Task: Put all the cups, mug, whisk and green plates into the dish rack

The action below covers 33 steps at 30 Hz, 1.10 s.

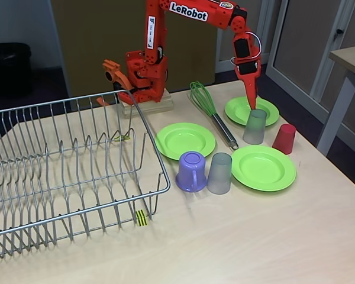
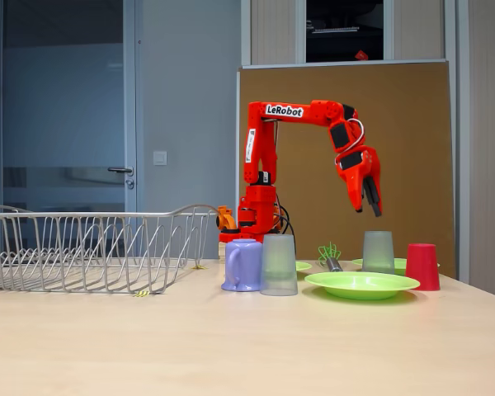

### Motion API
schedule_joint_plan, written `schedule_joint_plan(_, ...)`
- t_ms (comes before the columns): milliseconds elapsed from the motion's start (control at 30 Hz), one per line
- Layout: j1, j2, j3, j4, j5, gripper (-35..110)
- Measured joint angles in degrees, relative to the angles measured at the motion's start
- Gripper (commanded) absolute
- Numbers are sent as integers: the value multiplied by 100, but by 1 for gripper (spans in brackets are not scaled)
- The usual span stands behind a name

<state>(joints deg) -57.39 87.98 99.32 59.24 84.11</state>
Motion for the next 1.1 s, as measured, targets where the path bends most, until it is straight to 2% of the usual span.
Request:
schedule_joint_plan(433,-9,-694,-62,-598,79,36)
schedule_joint_plan(667,-9,-844,-53,-932,-308,33)
schedule_joint_plan(1100,439,-949,-9,-1266,-1310,4)
